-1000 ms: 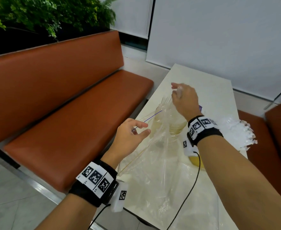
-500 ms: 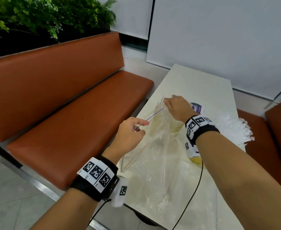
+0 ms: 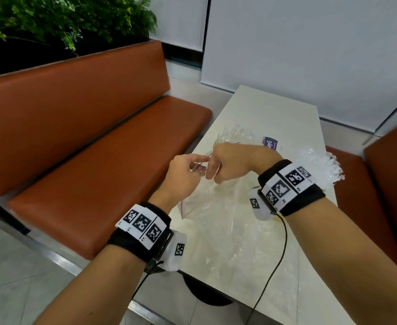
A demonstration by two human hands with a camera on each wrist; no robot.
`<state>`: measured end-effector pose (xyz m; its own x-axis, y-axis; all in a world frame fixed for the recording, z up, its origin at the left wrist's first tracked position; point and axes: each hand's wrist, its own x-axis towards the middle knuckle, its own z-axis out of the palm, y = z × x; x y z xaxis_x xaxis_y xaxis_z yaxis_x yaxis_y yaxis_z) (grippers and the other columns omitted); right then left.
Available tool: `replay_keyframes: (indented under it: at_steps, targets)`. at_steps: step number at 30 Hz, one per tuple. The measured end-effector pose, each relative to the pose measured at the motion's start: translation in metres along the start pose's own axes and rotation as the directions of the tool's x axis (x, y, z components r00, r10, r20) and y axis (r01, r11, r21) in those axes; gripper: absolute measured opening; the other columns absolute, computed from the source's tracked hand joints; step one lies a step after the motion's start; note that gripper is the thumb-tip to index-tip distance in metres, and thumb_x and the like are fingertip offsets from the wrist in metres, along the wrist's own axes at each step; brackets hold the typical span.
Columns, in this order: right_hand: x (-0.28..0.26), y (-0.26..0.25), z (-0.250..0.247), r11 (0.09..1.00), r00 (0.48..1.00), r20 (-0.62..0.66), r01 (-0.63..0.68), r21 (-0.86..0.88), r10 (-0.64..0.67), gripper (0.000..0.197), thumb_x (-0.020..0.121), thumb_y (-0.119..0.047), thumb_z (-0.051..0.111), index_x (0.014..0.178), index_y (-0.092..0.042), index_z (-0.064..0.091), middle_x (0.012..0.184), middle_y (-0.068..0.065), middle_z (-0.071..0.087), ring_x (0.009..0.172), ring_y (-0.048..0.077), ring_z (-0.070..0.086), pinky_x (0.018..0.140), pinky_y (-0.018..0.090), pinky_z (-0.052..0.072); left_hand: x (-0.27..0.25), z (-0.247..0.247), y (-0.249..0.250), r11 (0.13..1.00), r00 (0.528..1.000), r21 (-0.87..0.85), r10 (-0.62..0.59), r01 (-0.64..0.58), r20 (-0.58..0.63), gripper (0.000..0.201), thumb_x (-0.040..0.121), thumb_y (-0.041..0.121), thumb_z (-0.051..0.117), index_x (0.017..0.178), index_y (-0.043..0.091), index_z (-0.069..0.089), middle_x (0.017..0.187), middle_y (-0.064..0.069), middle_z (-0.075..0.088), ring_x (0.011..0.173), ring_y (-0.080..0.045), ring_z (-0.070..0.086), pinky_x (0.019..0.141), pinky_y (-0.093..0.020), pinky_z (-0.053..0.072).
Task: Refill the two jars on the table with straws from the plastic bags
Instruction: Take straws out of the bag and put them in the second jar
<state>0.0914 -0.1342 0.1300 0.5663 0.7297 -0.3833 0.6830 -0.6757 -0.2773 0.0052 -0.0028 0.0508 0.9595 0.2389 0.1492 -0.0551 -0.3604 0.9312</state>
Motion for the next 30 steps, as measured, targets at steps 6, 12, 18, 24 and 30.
replay_keyframes:
  at_steps: [6,12,18,24,30]
  targets:
    - [0.008,0.007,0.035,0.997,0.95,0.311,-0.009,0.081,-0.017,0.076,0.066,-0.023,0.093,0.134,-0.032,0.059,0.134,-0.009,0.062,0.129,0.012,0.054,0.114,0.036,0.041,-0.001,0.002,0.002,0.999,0.998,-0.045,-0.028,0.025,-0.052,0.032,0.094,-0.002,0.059,0.119,0.013,0.072,0.107,-0.002,0.072,0.096,-0.013,0.068,0.08,-0.015,0.049]
    - [0.009,0.001,0.07,0.997,0.985,0.168,-0.039,0.064,0.028,0.077,0.077,-0.041,0.084,0.144,-0.026,0.049,0.135,-0.006,0.055,0.114,0.017,0.056,0.105,0.034,0.046,-0.006,0.002,-0.003,0.993,0.996,-0.098,-0.069,0.064,-0.051,0.035,0.095,-0.004,0.056,0.122,0.012,0.071,0.109,-0.007,0.072,0.103,-0.021,0.069,0.095,-0.028,0.056]
    - [0.005,0.002,0.077,0.975,0.996,0.09,0.007,0.222,-0.027,0.051,0.086,-0.036,0.077,0.131,-0.026,0.058,0.136,-0.006,0.059,0.126,0.015,0.054,0.112,0.036,0.041,-0.005,-0.002,-0.008,0.974,0.993,-0.205,-0.106,0.095,-0.046,0.033,0.096,-0.006,0.056,0.121,0.01,0.071,0.121,-0.008,0.07,0.109,-0.02,0.068,0.096,-0.027,0.056]
    - [0.004,0.01,0.077,0.849,0.993,0.058,0.059,0.525,-0.105,0.019,0.098,-0.03,0.065,0.105,-0.013,0.063,0.094,-0.007,0.065,0.092,0.008,0.059,0.093,0.025,0.044,-0.003,-0.004,-0.008,0.947,0.989,-0.296,-0.142,0.126,-0.033,0.036,0.094,-0.004,0.053,0.123,0.01,0.07,0.119,-0.007,0.072,0.108,-0.02,0.07,0.097,-0.03,0.056]
    - [0.007,0.025,0.062,0.812,0.978,-0.207,0.136,0.568,-0.019,0.015,0.101,-0.019,0.058,0.1,-0.005,0.065,0.087,-0.006,0.068,0.086,0.014,0.063,0.073,0.017,0.049,-0.007,-0.006,-0.006,0.897,0.986,-0.412,-0.163,0.16,0.027,0.032,0.097,0.003,0.053,0.125,0.007,0.068,0.119,-0.005,0.069,0.091,-0.004,0.07,0.094,-0.036,0.057]
